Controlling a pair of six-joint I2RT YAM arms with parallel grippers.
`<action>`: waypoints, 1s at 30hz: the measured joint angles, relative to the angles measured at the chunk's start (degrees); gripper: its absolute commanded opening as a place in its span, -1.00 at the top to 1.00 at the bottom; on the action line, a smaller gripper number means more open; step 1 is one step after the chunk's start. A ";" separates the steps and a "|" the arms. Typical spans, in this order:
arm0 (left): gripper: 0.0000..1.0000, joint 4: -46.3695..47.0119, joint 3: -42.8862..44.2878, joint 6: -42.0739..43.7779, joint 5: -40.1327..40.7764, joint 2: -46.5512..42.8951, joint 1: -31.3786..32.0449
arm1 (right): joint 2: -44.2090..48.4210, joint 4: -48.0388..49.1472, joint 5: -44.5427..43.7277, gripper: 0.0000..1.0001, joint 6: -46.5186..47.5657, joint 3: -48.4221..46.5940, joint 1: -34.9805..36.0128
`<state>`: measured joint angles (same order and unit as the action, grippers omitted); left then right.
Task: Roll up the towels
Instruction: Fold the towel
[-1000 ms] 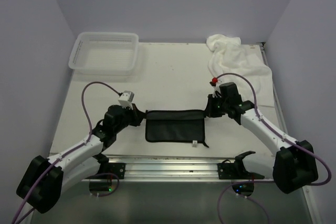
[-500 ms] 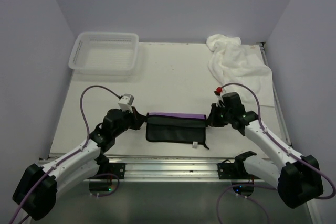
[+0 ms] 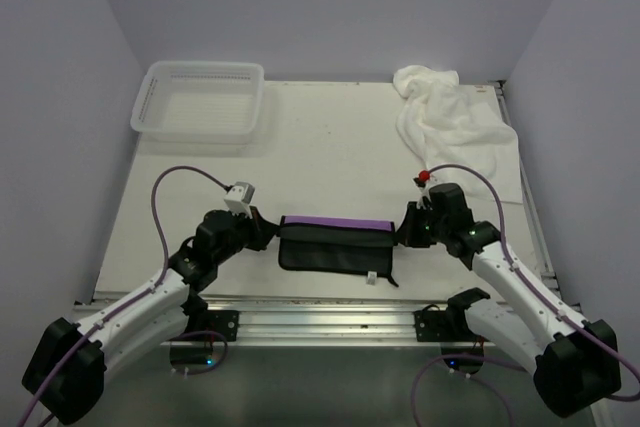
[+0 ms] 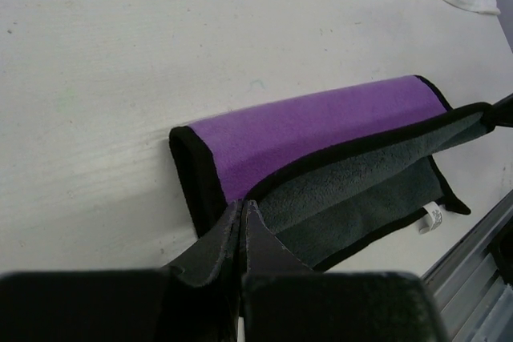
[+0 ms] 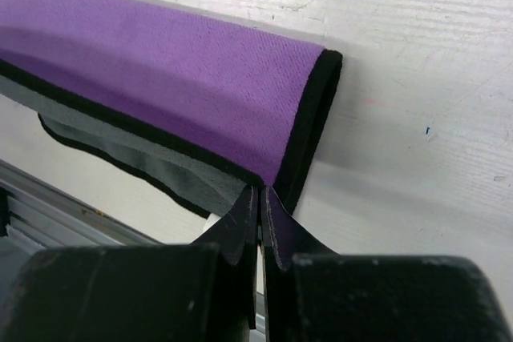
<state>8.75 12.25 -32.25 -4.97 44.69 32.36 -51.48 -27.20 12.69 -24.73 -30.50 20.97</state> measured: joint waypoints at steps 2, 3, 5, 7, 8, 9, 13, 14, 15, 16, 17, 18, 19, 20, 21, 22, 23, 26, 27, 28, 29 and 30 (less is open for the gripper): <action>1.00 -0.09 -0.07 -0.15 0.00 -0.09 0.04 | 0.74 -0.48 0.04 1.00 -0.48 0.15 0.02; 1.00 -0.02 -0.24 -0.17 -0.02 -0.09 0.09 | 1.40 -0.52 0.04 1.00 -0.81 0.39 0.02; 1.00 0.02 -0.79 -0.20 -0.13 -0.07 0.20 | 2.69 -0.68 0.22 1.00 -1.29 1.07 0.02; 1.00 -0.02 -1.27 -0.22 -0.24 0.07 0.39 | 3.52 -0.72 0.31 1.00 -1.86 1.68 0.04; 1.00 0.00 -1.46 -0.22 -0.35 0.20 0.44 | 3.72 -0.74 0.37 1.00 -2.19 1.97 0.04; 1.00 0.13 -1.70 -0.22 -0.42 0.28 0.46 | 3.87 -0.79 0.44 1.00 -2.34 2.23 0.04; 1.00 0.24 -2.25 -0.22 -0.61 0.37 0.46 | 3.89 -1.18 0.52 0.87 -2.86 2.58 0.13; 1.00 0.33 -2.43 -0.22 -0.61 0.44 0.48 | 3.89 -1.14 0.57 0.82 -2.97 2.58 0.13; 1.00 0.44 -2.56 -0.22 -0.63 0.57 0.48 | 3.89 -1.16 0.68 0.75 -3.08 2.58 0.13; 1.00 0.52 -2.71 -0.20 -0.63 0.72 0.48 | 3.89 -1.22 0.72 0.58 -3.21 2.58 0.13; 1.00 0.55 -2.78 -0.17 -0.61 0.94 0.48 | 3.91 -1.36 0.66 0.48 -3.32 2.58 0.13; 1.00 0.52 -2.80 -0.15 -0.55 1.22 0.46 | 3.96 -1.60 0.37 0.41 -3.23 2.58 0.13; 1.00 0.57 -2.80 -0.15 -0.48 1.60 0.46 | 4.00 -1.88 0.20 0.31 -3.21 2.60 0.11; 1.00 0.61 -2.80 -0.13 -0.48 2.01 0.46 | 4.02 -2.05 0.17 0.27 -3.26 2.62 0.09; 1.00 0.61 -2.80 -0.11 -0.48 2.45 0.46 | 4.07 -2.16 0.11 0.24 -3.19 2.67 0.07; 1.00 0.61 -2.80 -0.11 -0.48 2.89 0.46 | 4.11 -2.27 0.02 0.23 -3.19 2.67 0.07; 1.00 0.63 -2.80 -0.09 -0.50 3.23 0.50 | 4.15 -2.36 0.02 0.23 -3.19 2.69 0.07; 1.00 0.66 -2.80 -0.09 -0.59 3.74 0.92 | 4.31 -2.38 -0.04 0.23 -3.19 2.69 0.07; 1.00 0.72 -2.80 -0.07 -0.59 3.74 1.11 | 4.31 -2.38 -0.07 0.23 -3.21 2.69 0.07; 1.00 0.85 -2.80 -0.04 -0.61 3.74 1.18 | 4.31 -2.38 -0.07 0.23 -3.21 2.69 0.07; 1.00 1.01 -2.80 -0.04 -0.63 3.74 1.36 | 4.28 -2.34 -0.04 0.23 -3.21 2.69 0.07; 1.00 1.09 -2.80 -0.02 -0.63 3.74 1.51 | 4.22 -2.19 0.00 0.23 -3.23 2.69 0.07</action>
<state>9.85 9.45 -32.27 -5.61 48.42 33.87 -47.27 -29.39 12.69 -27.97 -27.81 21.04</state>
